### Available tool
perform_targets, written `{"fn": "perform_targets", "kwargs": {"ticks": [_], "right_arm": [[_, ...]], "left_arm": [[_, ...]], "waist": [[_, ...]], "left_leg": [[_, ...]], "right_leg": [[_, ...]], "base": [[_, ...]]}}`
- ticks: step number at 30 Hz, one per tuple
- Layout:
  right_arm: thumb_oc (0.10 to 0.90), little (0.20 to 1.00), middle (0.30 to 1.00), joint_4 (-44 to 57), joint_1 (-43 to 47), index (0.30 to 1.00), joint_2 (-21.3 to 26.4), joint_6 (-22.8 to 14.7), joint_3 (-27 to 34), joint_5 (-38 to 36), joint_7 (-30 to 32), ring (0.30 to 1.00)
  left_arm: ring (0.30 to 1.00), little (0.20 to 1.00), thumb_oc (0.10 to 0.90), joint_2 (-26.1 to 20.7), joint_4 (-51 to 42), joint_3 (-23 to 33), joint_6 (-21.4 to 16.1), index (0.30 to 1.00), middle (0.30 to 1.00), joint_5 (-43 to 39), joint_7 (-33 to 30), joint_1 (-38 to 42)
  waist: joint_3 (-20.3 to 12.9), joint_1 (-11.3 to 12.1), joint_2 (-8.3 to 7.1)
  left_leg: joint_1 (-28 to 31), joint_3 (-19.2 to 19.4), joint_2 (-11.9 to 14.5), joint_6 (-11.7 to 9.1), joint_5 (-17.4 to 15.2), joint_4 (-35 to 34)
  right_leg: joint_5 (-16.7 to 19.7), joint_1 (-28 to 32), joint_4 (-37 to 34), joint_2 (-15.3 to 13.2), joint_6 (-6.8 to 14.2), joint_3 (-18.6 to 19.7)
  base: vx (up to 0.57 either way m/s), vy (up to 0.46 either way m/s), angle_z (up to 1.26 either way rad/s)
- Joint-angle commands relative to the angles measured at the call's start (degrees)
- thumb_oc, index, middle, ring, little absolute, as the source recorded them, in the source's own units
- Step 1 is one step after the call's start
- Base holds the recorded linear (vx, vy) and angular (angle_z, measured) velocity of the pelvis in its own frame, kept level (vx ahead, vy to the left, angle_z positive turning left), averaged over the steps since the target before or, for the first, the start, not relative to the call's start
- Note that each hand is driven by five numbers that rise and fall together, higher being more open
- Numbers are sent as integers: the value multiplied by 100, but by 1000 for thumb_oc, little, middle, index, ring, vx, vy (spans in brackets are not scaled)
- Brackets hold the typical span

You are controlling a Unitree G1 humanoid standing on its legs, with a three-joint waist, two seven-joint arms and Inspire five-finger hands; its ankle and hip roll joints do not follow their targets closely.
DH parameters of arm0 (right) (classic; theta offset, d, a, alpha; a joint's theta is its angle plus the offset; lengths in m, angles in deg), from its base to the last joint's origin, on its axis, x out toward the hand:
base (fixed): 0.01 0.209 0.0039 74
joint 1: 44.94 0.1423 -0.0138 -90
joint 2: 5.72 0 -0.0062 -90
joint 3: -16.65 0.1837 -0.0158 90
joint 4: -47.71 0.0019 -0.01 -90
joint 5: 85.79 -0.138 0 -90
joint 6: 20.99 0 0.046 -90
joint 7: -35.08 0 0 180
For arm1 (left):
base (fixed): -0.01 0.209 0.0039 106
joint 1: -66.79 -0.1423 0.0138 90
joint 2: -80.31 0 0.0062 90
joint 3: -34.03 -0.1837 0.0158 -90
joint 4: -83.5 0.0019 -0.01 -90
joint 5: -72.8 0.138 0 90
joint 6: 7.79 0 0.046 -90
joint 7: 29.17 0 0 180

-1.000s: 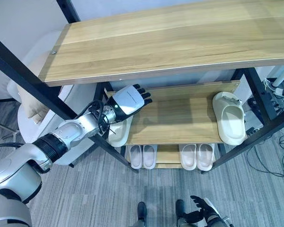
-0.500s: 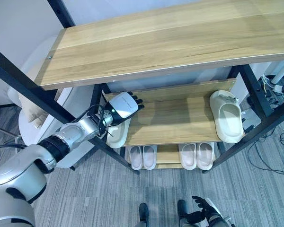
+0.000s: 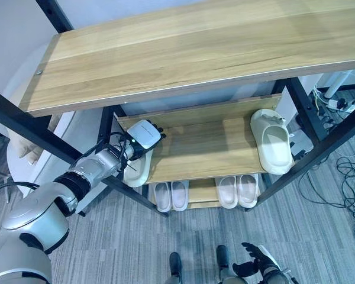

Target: Arrange the slippers neatly on the shoe rack.

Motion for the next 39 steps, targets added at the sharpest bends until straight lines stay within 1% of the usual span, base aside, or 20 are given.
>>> {"fn": "perform_targets", "kwargs": {"ticks": [1, 4, 12, 13, 14, 18, 22, 25, 26, 27, 29, 30, 31, 32, 33, 35, 36, 37, 38, 39], "right_arm": [[800, 900, 900, -67, -157, 900, 186, -142, -15, 214, 74, 900], [800, 900, 900, -56, -190, 900, 179, -171, 6, 203, 95, 900], [800, 900, 900, -92, -170, 900, 123, -206, 123, 221, 279, 900], [800, 900, 900, -95, -168, 900, 126, -208, 118, 223, 281, 900], [800, 900, 900, -134, -126, 900, 101, -187, 159, 253, 359, 900], [800, 900, 900, -142, -162, 900, 99, -214, 261, 123, 419, 900], [800, 900, 900, -171, -255, 900, 48, -184, 343, 45, 464, 900], [800, 900, 900, -139, -415, 900, -80, -189, 352, 9, 477, 900], [800, 900, 900, -138, -416, 900, -77, -189, 348, 9, 477, 900], [800, 900, 900, -145, -495, 900, -160, -186, 325, 54, 496, 900], [800, 900, 900, -116, -552, 900, -207, -203, 289, 87, 509, 900], [800, 900, 900, -115, -559, 900, -203, -204, 278, 90, 513, 900], [800, 900, 900, -69, -561, 900, -169, -194, 304, 89, 550, 900], [800, 900, 900, -64, -564, 900, -164, -192, 306, 90, 549, 900], [800, 900, 900, -1, -534, 900, -126, -188, 399, 65, 609, 900], [800, 900, 900, 6, -541, 900, -117, -184, 399, 67, 608, 900], [800, 900, 900, 15, -476, 900, -117, -177, 515, 11, 640, 900], [800, 900, 900, 48, -448, 900, -103, -166, 534, 14, 640, 900], [800, 900, 900, 60, -427, 900, -100, -116, 508, 112, 639, 900], [800, 900, 900, 61, -436, 900, -97, -114, 505, 117, 643, 900]], "left_arm": [[300, 300, 400, -418, 837, 552, 492, 300, 300, -150, -317, 652], [300, 300, 400, -473, 619, 688, 530, 300, 300, -160, -552, 678], [300, 300, 400, -881, -1554, 1285, 262, 300, 300, 50, -1198, 256], [300, 300, 400, -892, -1577, 1306, 263, 300, 300, 54, -1189, 234], [300, 300, 400, -852, -2029, 1460, 211, 300, 300, 135, -1312, -1], [300, 300, 400, -538, -2473, 1561, 156, 300, 300, 203, -1404, -200], [300, 300, 400, -370, -2933, 1745, 90, 300, 300, 118, -1435, -445], [300, 300, 400, -305, -3382, 2171, -35, 300, 300, -55, -1527, -1069], [300, 300, 400, -308, -3388, 2179, -35, 300, 300, -55, -1524, -1078], [300, 300, 400, -314, -3551, 2379, -105, 300, 300, -138, -1536, -1430], [300, 300, 400, -245, -3748, 2566, -150, 300, 300, -183, -1531, -1823], [300, 300, 400, -252, -3770, 2588, -150, 300, 300, -178, -1525, -1855], [300, 300, 400, -45, -3773, 2596, -203, 300, 300, -260, -1519, -1990], [300, 300, 400, -40, -3772, 2599, -205, 300, 300, -259, -1519, -1991], [300, 300, 400, 152, -4251, 2677, -281, 300, 300, -310, -1422, -2136], [300, 300, 400, 138, -4324, 2718, -269, 300, 300, -319, -1369, -2178], [300, 300, 400, 351, -4450, 2695, -351, 300, 300, -248, -1338, -2252], [300, 300, 400, 409, -4462, 2721, -372, 300, 300, -260, -1369, -2331], [300, 300, 400, 518, -4377, 2741, -346, 300, 300, -285, -1397, -2521], [300, 300, 400, 527, -4369, 2740, -347, 300, 300, -281, -1404, -2529]], "waist": [[28, 125, -184], [29, 128, -202], [92, 251, -234], [95, 246, -229], [98, 288, -235], [104, 242, -213], [35, 237, -234], [32, 244, -296], [41, 240, -294], [24, 278, -358], [139, 314, -475], [165, 302, -472], [293, 276, -590], [312, 270, -587], [407, 346, -699], [423, 343, -687], [431, 390, -739], [409, 396, -732], [309, 418, -670], [308, 425, -667]], "left_leg": [[-120, 194, -151, 15, -498, 21], [-103, 190, -153, 16, -506, 21], [-24, 152, -146, -9, -509, 21], [-19, 153, -145, -9, -510, 21], [9, 137, -136, -25, -511, 21], [119, 60, -75, -52, -506, 21], [350, -44, 70, -92, -493, 21], [693, -125, 369, -188, -441, 21], [705, -124, 372, -189, -443, 21], [884, -121, 556, -244, -370, 40], [967, -126, 716, -303, -440, 454], [972, -133, 721, -310, -480, 517], [782, -7, 688, -276, -634, 1191], [751, -18, 681, -269, -684, 1288], [652, 44, 332, -103, -1023, 1778], [608, 43, 322, -75, -1111, 1921], [563, 11, -244, 119, -1362, 2035], [554, 0, -460, 189, -1405, 1979], [778, -123, -776, 410, -1468, 1671], [818, -116, -779, 423, -1455, 1622]], "right_leg": [[-660, -133, 35, -357, 653, 162], [-666, -118, 35, -351, 648, 154], [-730, 7, 35, -346, 634, 97], [-731, 11, 35, -345, 633, 98], [-753, 56, 35, -340, 624, 82], [-852, 216, 35, -276, 576, 166], [-980, 510, 35, -123, 451, 124], [-1188, 888, 47, 180, 289, 123], [-1188, 899, 47, 182, 288, 124], [-1294, 1102, 46, 330, 215, 148], [-1358, 1411, 48, 445, 113, 186], [-1362, 1446, 46, 452, 106, 187], [-1381, 1653, 50, 417, 44, 108], [-1386, 1671, 49, 411, 48, 102], [-1320, 1737, 52, 305, 31, 60], [-1334, 1759, 52, 293, 54, 61], [-1265, 1778, 54, 282, 87, 64], [-1226, 1775, 58, 319, 106, 91], [-1177, 1736, 151, 409, 142, 222], [-1188, 1743, 164, 403, 150, 233]], "base": [[0, 0, 0], [0, 0, 0], [-4, -4, 1], [-31, -36, 1], [-31, -60, 2], [-15, -92, 14], [9, -128, 12], [12, -268, 7], [37, -251, -2], [36, -268, -1], [27, -281, -8], [-59, -231, -4], [-69, -129, 5], [-164, -174, 22], [-104, -23, 29], [-79, -8, 25], [-73, 11, 12], [-17, 71, 15], [48, 85, 4], [67, 124, -35]]}}
